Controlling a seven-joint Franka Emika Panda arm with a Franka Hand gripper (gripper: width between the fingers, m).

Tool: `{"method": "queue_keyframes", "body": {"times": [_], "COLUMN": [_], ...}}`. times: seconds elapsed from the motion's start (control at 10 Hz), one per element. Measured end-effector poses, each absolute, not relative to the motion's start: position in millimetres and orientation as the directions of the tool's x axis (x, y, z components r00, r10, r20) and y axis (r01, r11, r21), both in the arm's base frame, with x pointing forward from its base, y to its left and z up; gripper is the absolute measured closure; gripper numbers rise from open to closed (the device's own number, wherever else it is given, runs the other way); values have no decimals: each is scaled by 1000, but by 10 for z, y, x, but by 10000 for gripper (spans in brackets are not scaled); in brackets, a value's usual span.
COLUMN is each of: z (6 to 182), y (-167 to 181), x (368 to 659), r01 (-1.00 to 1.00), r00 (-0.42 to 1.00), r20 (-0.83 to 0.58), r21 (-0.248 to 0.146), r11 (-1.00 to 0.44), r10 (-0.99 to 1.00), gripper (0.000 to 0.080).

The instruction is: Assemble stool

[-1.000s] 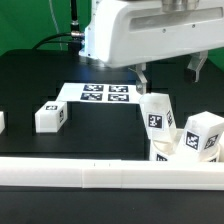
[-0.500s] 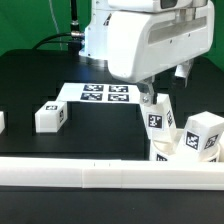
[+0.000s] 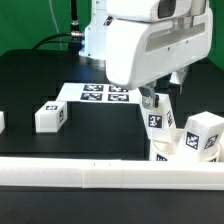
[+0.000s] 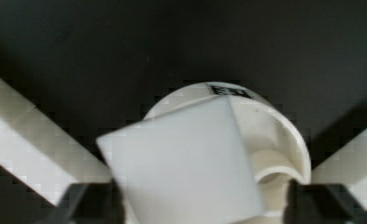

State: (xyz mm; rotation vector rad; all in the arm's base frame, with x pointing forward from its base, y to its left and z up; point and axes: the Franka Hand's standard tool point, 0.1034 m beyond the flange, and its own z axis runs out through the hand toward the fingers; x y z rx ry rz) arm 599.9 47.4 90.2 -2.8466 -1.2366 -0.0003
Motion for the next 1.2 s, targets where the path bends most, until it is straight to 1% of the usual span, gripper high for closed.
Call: {"method": "queue_keyframes", "body": {"times": [0.1, 0.2, 0.3, 0.4, 0.5, 0.6, 0.8, 0.9, 1.1, 1.2], "z": [904, 904, 904, 904, 903, 897, 888, 887, 887, 887], "y": [473, 473, 470, 472, 470, 452, 471, 474, 488, 490], "x": [6002, 6002, 6002, 6002, 5999, 5990, 5989, 5989, 5990, 5990], "r01": [730, 708, 708, 652, 565, 435, 169, 23, -147, -201], "r00": [683, 706, 707, 758, 825, 900, 986, 1000, 989, 980], "r20": [16, 15, 15, 13, 9, 0, -2, -8, -15, -18], "r21": [-34, -35, -35, -37, -40, -43, -40, -44, -45, -44], "r11": [-683, -706, -706, -757, -824, -899, -985, -999, -988, -979], "r10": [730, 708, 708, 652, 566, 436, 169, 23, -146, -201], "gripper": [403, 468, 468, 468, 468, 468, 468, 468, 468, 466]}}
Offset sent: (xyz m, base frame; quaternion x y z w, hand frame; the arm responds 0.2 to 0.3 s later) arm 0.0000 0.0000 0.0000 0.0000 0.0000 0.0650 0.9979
